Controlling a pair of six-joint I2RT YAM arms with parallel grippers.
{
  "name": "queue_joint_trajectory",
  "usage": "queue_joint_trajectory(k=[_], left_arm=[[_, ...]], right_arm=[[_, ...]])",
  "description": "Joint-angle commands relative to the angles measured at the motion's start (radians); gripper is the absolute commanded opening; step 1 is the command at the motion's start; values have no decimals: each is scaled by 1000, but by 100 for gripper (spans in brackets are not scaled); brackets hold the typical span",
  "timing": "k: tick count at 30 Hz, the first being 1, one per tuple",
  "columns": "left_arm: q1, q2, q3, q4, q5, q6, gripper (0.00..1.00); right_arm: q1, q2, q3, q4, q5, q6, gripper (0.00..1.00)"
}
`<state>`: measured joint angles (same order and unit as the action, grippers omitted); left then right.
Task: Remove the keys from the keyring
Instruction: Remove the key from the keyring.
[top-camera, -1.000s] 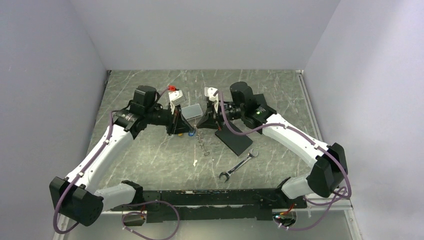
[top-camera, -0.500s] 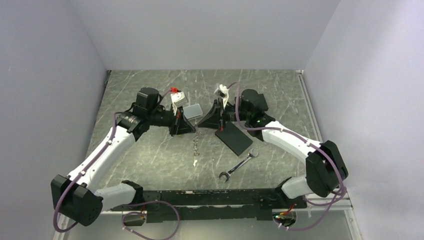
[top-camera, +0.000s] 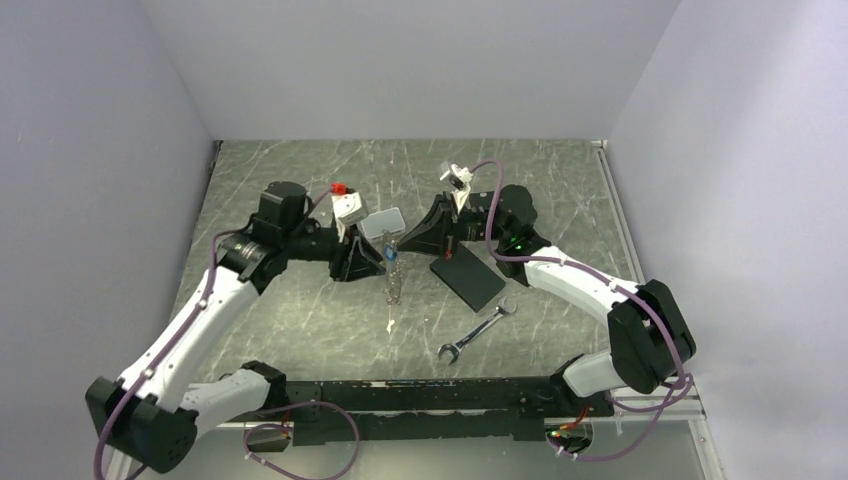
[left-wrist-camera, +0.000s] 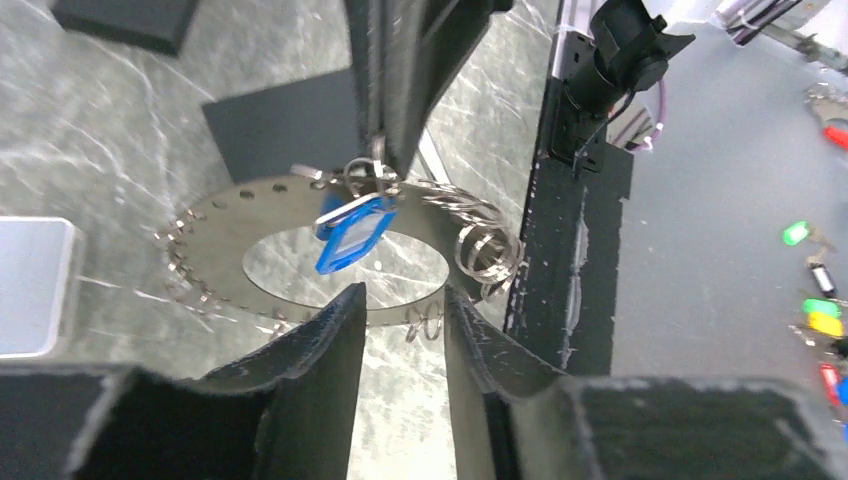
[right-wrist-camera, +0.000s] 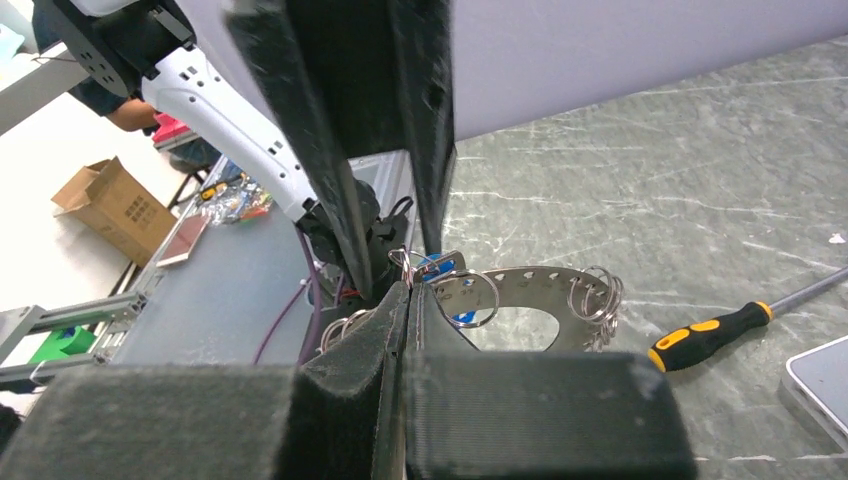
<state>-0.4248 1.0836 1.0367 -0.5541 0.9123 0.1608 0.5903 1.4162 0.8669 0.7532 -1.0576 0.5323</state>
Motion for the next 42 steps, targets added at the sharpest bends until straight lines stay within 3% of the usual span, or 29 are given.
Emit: queue_joint_trajectory(k=[1,4,8,13,21,24,31,36,42], left_arm=[[4,-91,46,-11,-16,152,42],[3,-72,65,-42,30,255,50],[-3,-38,83,-44,31,279,62],[-5,-22,83,-20,18,310,62],[-33,24,106,-25,41,327,52],[-49,36,109,-29,50,321,40],[-52,15,123,-102,64,339,0],[-52,-32,126,-161,27,339,0],[-52,-31,99,-163,-16,307,0]], right_arm=[[2,-22,3,51,-23,-8,0],[6,-21,6,52,-34,-12,0],[9,-21,7,60,-54,-6,0],[20,-20,6,64,-77,-4,0],[34,-8,21,28,-84,-24,0],[36,-6,23,34,-84,-18,0],[23,-12,25,2,-63,-35,0],[-1,-29,37,-67,-45,-73,0],[-9,-20,29,29,-45,-2,0]])
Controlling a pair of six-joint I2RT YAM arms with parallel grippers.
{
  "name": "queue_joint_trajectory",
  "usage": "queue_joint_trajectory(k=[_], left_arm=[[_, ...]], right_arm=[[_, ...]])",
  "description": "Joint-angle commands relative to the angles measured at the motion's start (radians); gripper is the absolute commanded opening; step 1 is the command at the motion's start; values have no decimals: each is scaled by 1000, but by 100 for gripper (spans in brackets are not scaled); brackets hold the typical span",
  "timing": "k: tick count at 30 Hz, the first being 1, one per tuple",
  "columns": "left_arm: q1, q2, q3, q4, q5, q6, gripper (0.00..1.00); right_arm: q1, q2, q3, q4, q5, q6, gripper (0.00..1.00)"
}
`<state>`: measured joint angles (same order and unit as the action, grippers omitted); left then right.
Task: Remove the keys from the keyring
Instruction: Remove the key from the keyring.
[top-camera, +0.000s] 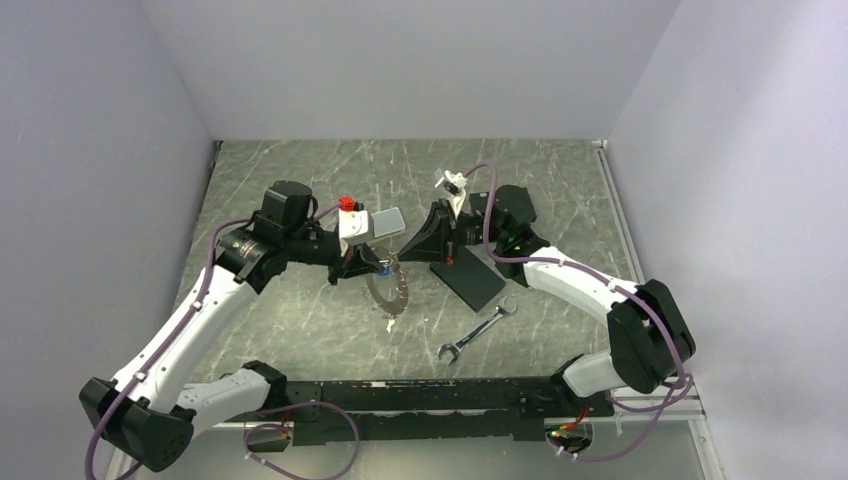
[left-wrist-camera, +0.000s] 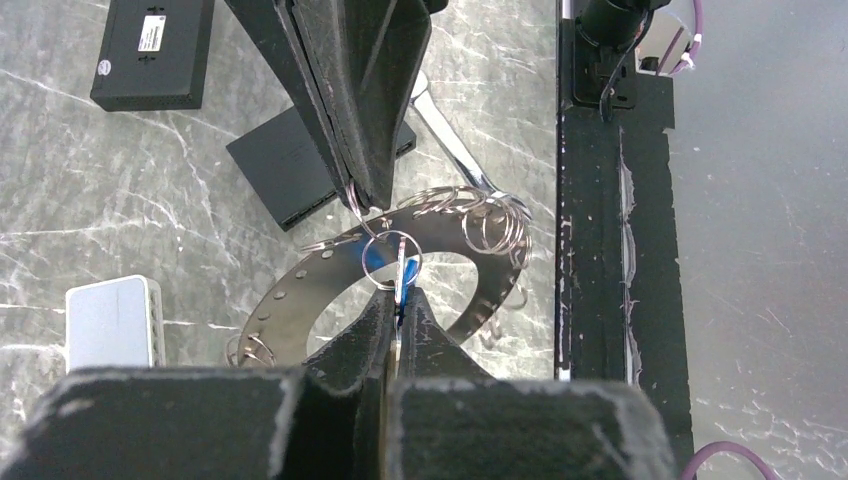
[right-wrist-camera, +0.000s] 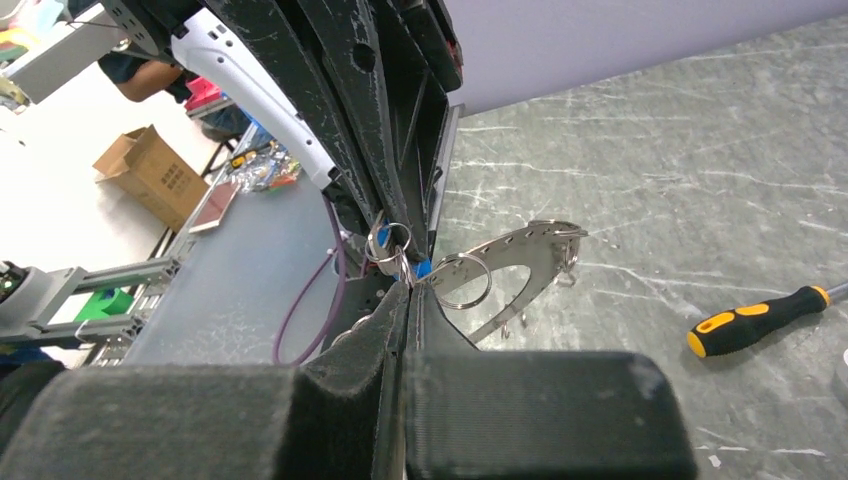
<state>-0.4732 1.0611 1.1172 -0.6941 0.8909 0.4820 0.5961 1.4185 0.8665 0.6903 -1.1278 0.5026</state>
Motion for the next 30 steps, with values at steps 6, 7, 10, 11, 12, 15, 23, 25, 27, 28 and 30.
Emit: queue_joint_trajectory(k=[6,7,10,11,12,15,23,25,27,28,30], left_arm=[[-22,61,-2,29,16,-105,0],[-34,73,-2,35,12,-115,0],[-58,103,-2,61,0,-146,0],[-61,112,0,69,-4,-154,0],[-63,121,5,74,-6,-158,0],[-64,145,18,100,-18,-185,0],[-66,192,43,122,-50,-261,0],[-67,196,52,121,-26,-268,0],[-67,196,54,121,-10,-276,0],[-67,195,55,113,4,-267,0],[-68,188,55,102,20,-250,0]], right_arm=[[-18,2,4,245,47,141,0],[-18,4,-4,279,52,163,0],[-16,10,-24,331,59,194,0],[-15,11,-26,335,62,197,0],[-15,12,-29,334,65,197,0],[-9,11,-42,339,67,197,0],[11,9,-59,297,75,165,0],[13,8,-68,286,78,153,0],[13,8,-76,282,80,147,0],[13,7,-80,285,81,146,0],[12,10,-83,304,79,158,0]])
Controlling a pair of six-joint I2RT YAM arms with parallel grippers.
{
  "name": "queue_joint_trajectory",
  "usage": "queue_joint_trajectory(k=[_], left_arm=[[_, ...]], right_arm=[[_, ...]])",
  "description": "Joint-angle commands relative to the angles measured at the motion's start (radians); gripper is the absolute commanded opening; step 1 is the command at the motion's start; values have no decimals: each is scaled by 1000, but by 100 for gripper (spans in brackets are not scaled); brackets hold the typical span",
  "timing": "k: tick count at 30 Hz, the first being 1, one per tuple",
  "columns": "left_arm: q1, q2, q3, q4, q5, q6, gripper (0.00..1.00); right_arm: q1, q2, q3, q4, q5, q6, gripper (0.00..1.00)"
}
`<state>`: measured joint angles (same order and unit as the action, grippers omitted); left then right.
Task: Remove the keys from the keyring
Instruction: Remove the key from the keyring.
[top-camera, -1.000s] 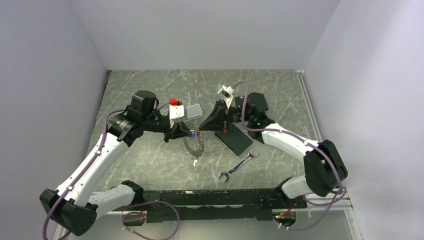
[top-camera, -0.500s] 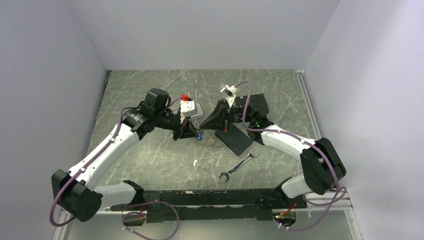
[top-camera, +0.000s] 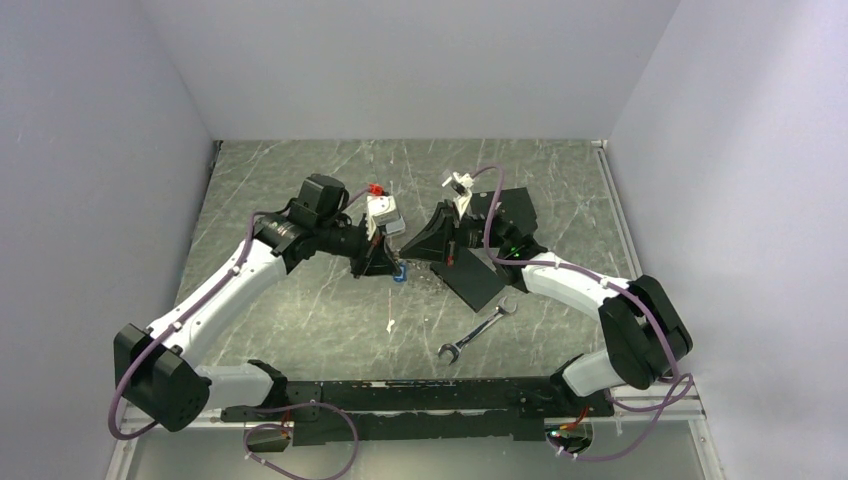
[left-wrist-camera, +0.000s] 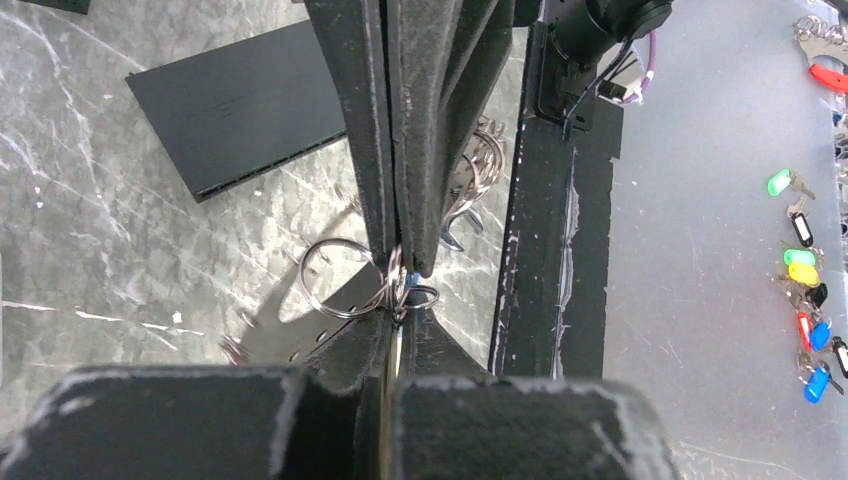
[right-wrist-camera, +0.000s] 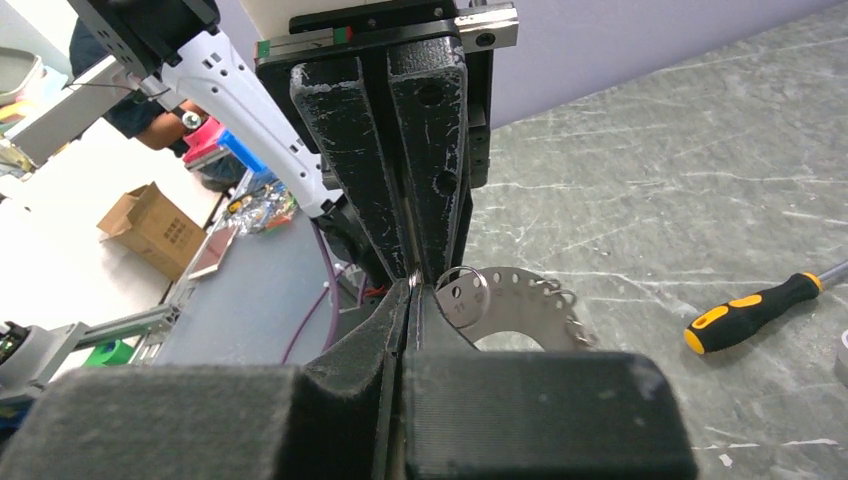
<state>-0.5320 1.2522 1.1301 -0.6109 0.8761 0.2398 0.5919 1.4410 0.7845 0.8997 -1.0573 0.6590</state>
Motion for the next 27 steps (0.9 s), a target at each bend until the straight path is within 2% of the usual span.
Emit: queue_joint_trajectory(k=[1,3,4,9,12,19,27], left_arm=[[-10,-7,45,8,53,5,1],[-6,-23,53,-31,103,43,14],[-3,-40,49,-40,117,45,18],[108,-171,-43,112,198,-95,27],[140,-206,-71,184,237,-164,28],[147,-199,-104,353,214,-337,23],[146,-180,-140,478,218,-442,24]], right_arm=[[17,-11,-2,107,7,9,0],[12,-13,-2,127,3,20,0],[8,-14,-3,139,1,28,0],[-12,-20,-13,227,-1,80,0],[-12,-14,-14,262,-1,97,0],[-12,-9,-12,326,-5,127,0],[-12,-1,-13,350,-3,142,0]])
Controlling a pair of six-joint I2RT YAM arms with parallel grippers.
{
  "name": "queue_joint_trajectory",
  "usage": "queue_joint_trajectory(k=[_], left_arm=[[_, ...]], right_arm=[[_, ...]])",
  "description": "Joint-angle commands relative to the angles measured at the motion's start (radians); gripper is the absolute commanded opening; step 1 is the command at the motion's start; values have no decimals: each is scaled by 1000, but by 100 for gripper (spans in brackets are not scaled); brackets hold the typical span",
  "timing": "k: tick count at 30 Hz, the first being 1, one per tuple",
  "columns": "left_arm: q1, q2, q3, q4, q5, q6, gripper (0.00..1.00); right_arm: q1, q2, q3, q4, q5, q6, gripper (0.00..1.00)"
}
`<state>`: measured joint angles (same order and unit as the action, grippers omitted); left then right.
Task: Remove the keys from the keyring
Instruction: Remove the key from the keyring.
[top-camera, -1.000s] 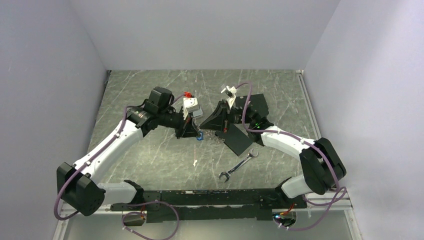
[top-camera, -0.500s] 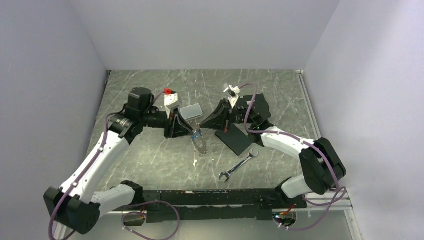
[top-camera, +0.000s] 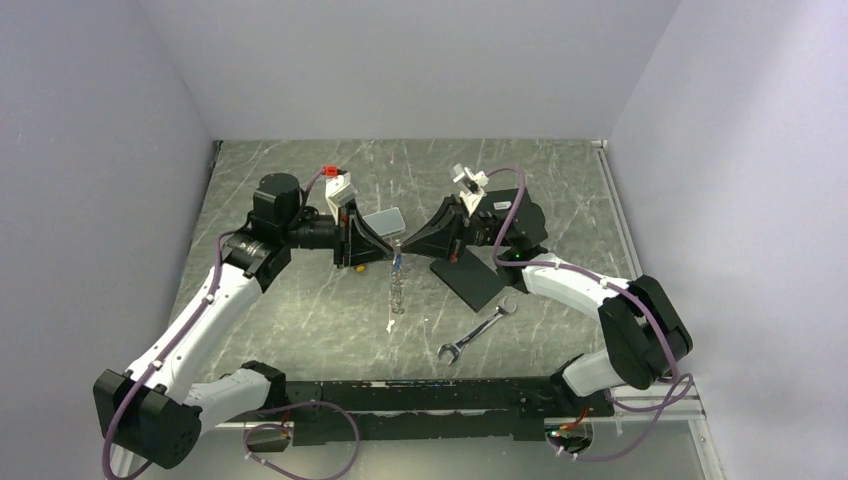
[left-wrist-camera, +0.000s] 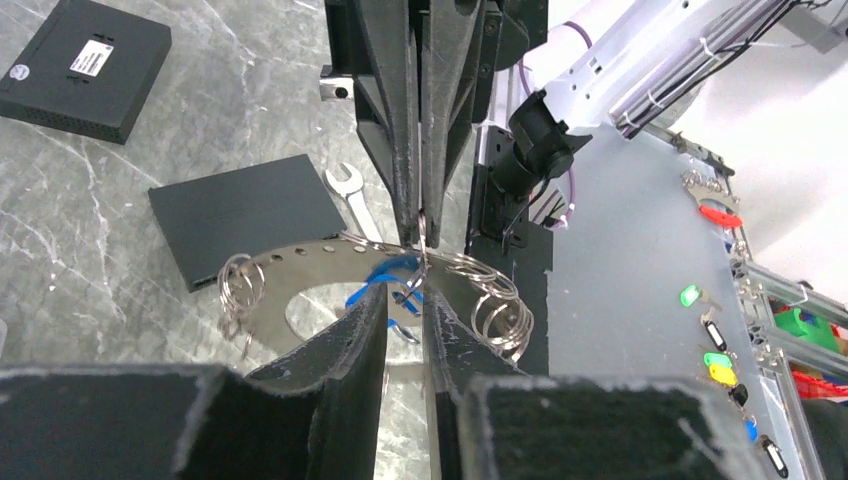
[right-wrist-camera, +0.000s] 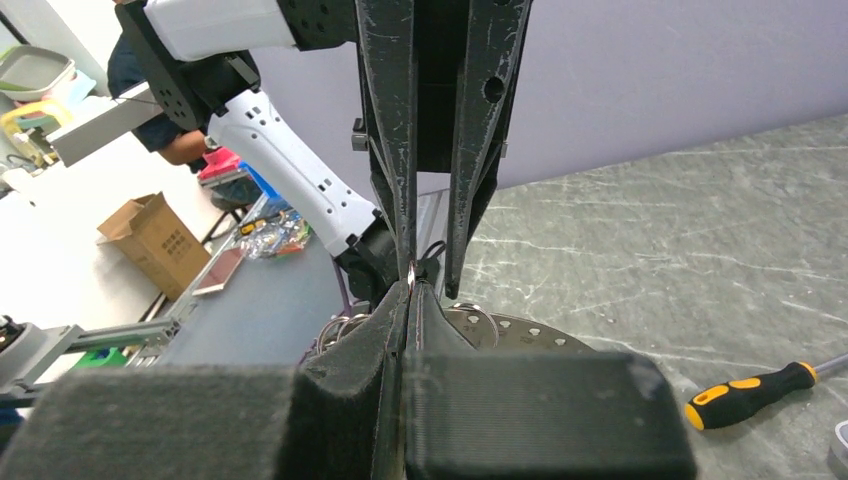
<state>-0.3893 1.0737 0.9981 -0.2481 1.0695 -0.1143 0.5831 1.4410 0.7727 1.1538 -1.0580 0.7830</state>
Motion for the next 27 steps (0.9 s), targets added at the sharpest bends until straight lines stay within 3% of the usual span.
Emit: queue_joint_trajectory(k=[1,17,21,27], left_arm=[[3,-1,-11,122,24,-97,24],[3,4,-25,205,60,-173,27],[2,14,-27,220,53,-185,20],[-6,19,-51,238,43,-201,19]], right_arm=[[-2,0,-1,96,-2,19,0],[2,4,-9,93,19,18,0],[3,11,-10,117,29,39,0],[3,16,-14,140,46,57,0]])
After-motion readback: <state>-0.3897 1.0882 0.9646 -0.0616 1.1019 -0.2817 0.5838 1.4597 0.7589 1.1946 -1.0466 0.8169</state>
